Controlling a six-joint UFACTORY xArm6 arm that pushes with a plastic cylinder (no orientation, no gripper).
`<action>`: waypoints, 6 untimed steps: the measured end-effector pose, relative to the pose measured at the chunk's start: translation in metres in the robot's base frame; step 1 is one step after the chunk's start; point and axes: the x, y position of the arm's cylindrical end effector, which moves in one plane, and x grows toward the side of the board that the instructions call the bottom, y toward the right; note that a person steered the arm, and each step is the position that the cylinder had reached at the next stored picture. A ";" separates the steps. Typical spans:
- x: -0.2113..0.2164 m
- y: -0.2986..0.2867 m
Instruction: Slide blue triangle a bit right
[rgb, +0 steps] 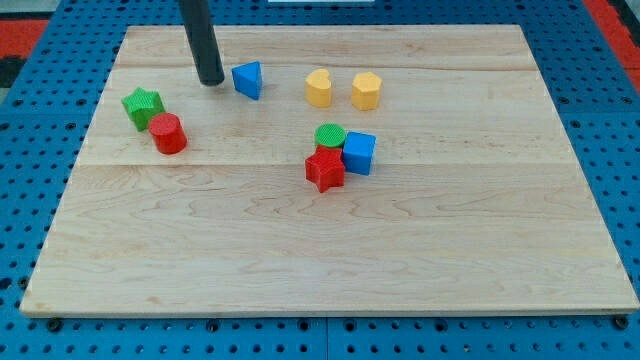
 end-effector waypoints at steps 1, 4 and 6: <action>0.008 0.021; 0.003 0.048; 0.024 0.012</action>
